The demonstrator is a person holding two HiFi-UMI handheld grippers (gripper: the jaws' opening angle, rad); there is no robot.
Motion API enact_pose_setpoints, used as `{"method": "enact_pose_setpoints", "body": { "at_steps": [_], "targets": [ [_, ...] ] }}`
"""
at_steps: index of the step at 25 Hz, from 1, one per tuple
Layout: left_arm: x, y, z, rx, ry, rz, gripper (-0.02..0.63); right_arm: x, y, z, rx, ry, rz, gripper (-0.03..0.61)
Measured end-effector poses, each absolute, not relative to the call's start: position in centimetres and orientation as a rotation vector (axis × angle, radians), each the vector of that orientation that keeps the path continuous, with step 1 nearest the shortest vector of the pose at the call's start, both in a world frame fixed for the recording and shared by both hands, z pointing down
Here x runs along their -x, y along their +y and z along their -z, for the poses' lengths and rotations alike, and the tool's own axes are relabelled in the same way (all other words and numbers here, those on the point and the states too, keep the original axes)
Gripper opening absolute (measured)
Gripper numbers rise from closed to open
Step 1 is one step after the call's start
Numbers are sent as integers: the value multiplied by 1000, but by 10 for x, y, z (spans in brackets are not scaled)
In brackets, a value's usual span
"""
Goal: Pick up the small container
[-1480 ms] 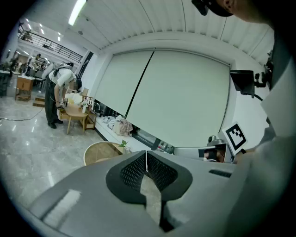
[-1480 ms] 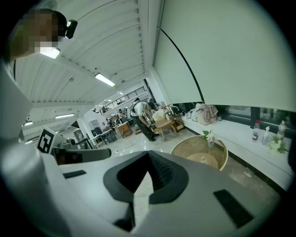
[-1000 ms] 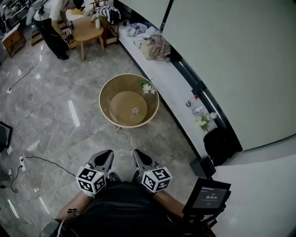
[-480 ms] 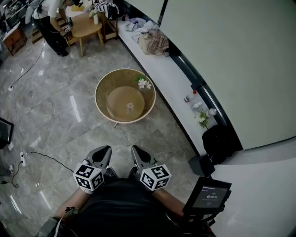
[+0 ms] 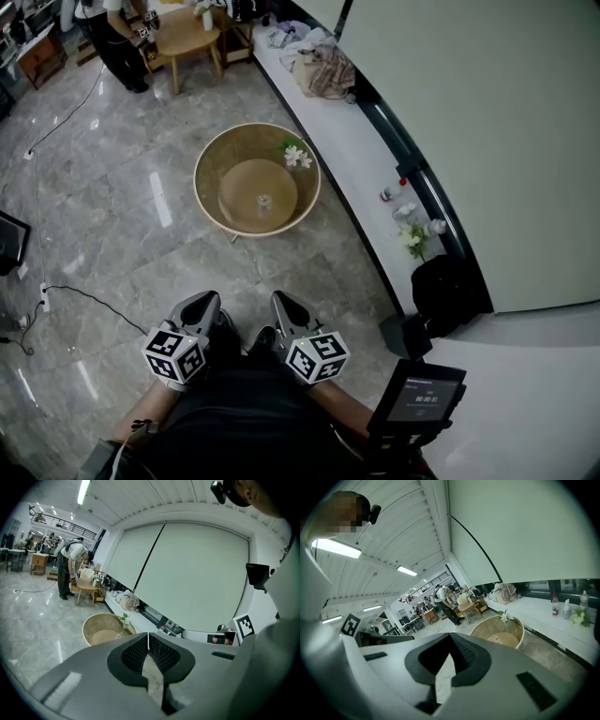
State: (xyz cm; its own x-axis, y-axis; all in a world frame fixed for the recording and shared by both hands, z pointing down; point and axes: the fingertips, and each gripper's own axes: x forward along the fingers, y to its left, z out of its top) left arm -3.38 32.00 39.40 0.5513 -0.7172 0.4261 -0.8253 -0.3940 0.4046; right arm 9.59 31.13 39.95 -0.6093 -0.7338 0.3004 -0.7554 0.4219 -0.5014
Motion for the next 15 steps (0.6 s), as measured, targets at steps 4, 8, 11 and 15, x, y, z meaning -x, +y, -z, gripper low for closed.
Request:
{"method": "enact_pose_setpoints", "body": {
  "at_steps": [4,8,11,15],
  "targets": [
    [43,312,-399,-2193,-1249,-248,8,-86,303,-405,-1354,-2622,-973,-3],
    [45,288,-402,-2216,-1214,-260,8,-83,279,-402,-1395,-2612,-950,-3],
    [51,264,-398,-2243,-1186,-262,8,-79,259,-399,-1447,-2593,-943,-3],
    [58,233,-392,-2264,-1141,-268,9,-70,236,-392,-1500,-2582,-939,-2]
  ]
}}
